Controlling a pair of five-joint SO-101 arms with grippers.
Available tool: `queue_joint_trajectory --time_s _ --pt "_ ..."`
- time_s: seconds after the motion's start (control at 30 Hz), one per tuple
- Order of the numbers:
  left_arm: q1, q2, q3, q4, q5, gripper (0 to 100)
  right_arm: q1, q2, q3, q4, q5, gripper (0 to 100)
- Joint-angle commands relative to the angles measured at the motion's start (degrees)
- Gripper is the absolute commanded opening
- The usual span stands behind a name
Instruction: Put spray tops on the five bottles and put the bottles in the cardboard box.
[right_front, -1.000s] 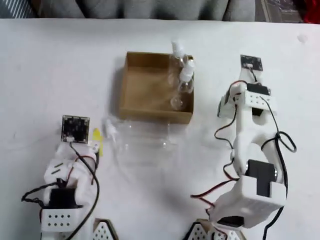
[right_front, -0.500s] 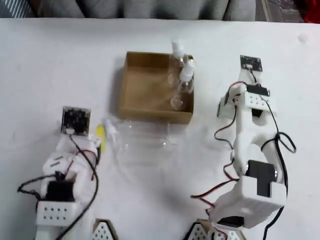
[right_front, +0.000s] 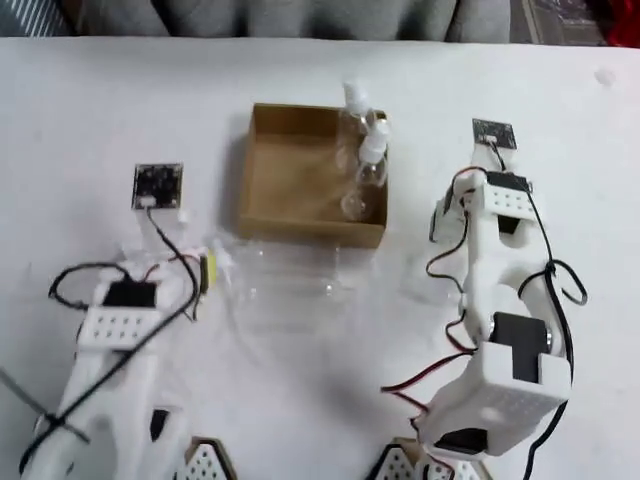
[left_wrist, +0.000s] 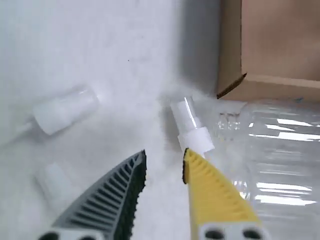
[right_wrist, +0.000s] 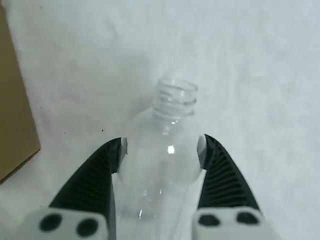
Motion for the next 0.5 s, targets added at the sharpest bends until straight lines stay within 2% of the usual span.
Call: queue_joint_trajectory --time_s 0.0,0.23,0.37,0.47 --pt "0.48 11.21 -8.53 -1.76 1.05 13 -0.75 -0.48 -0.53 -0.75 0.79 1.5" --pt "0.57 24.13 -17.41 -0.62 1.49 13 -0.75 -0.22 -0.44 -0.75 1.49 1.5" --pt "0.57 26.42 -21.89 3.25 7.12 13 -0.75 -0.22 -0.44 -0.75 1.58 1.5" --pt "0.57 27.21 -22.51 4.4 7.91 18 -0.75 -0.13 -0.35 -0.75 1.67 1.5"
